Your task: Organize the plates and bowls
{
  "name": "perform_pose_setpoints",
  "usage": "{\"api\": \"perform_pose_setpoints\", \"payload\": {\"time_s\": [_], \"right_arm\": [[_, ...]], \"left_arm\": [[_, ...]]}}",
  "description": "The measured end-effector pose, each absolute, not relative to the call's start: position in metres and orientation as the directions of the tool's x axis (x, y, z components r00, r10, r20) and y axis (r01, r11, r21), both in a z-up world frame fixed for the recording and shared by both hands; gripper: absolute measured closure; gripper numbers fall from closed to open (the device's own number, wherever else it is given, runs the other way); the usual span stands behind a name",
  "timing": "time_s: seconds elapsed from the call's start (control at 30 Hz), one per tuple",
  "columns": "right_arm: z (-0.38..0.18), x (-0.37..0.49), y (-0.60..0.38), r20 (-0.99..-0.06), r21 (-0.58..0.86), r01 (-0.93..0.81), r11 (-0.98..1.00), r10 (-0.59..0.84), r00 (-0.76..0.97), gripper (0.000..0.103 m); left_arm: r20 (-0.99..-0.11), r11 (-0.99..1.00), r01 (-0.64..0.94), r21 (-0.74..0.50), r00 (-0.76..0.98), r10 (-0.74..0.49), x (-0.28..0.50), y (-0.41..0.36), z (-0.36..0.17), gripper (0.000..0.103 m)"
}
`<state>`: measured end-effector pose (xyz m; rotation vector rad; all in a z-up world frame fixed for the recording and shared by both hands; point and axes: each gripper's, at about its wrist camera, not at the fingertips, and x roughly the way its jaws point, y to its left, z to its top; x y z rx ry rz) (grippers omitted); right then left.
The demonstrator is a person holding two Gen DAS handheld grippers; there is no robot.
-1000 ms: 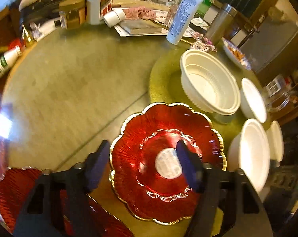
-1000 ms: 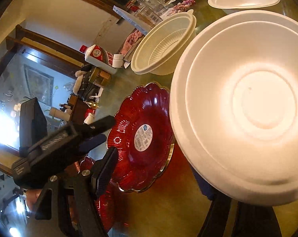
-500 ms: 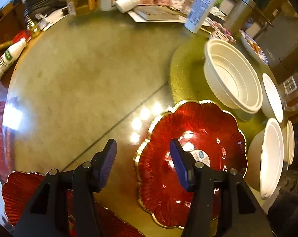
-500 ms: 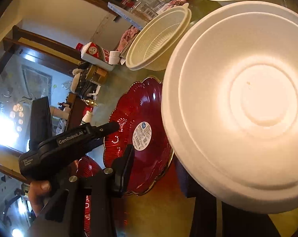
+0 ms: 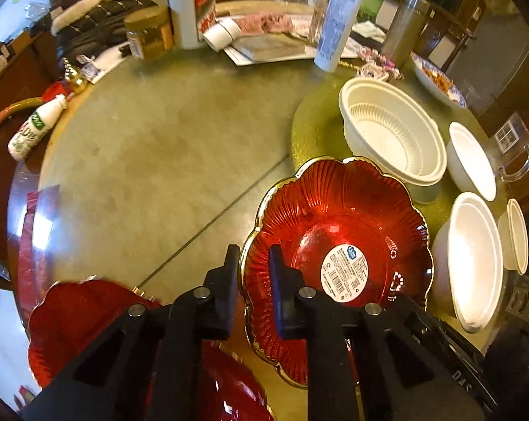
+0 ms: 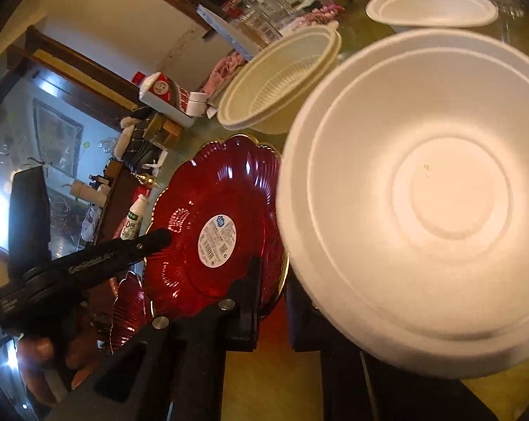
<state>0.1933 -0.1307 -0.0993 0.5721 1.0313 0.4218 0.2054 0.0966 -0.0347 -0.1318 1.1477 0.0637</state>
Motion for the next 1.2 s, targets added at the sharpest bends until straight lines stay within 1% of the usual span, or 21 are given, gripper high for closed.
{"api": "perform_pose_setpoints", "payload": {"time_s": [0.2,0.33,0.47,0.6,0.9,1.2], "right_arm": [[-0.088,0.189,-0.128,-0.661,0.601,-0.103,0.793,0.565,0.494,0.092],[-0.082,0.185,-0.125,-0.656,0.583,-0.127,0.803,0.557,0.509,0.092],[-0.071,0.18,-0.12,-0.634,0.575,-0.161,0.802,0.561,0.532,0.092],[-0.054,0.169,-0.112,-0.614,0.537,-0.206,0.818,0.547,0.57,0.092],[-0.038,0.142,-0.089,-0.615,0.485,-0.283,0.828,0.553,0.563,0.092],[-0.018,0.111,-0.063,-0.607,0.418,-0.356,0.836,0.549,0.575,0.092]], "left_arm": [[-0.891,0.982,-0.152,-0.112,0.453,-0.031,0.181,0.102,-0.025,0.091],[-0.859,0.977,-0.16,-0.138,0.51,-0.038,0.162,0.105,-0.011,0.091],[-0.829,0.972,-0.169,-0.161,0.557,-0.041,0.144,0.108,-0.001,0.091],[-0.811,0.964,-0.187,-0.189,0.584,-0.046,0.127,0.116,0.003,0.091],[-0.757,0.938,-0.237,-0.252,0.652,-0.039,0.083,0.14,0.009,0.091],[-0.714,0.921,-0.267,-0.283,0.7,-0.017,0.041,0.16,0.013,0.091]]}}
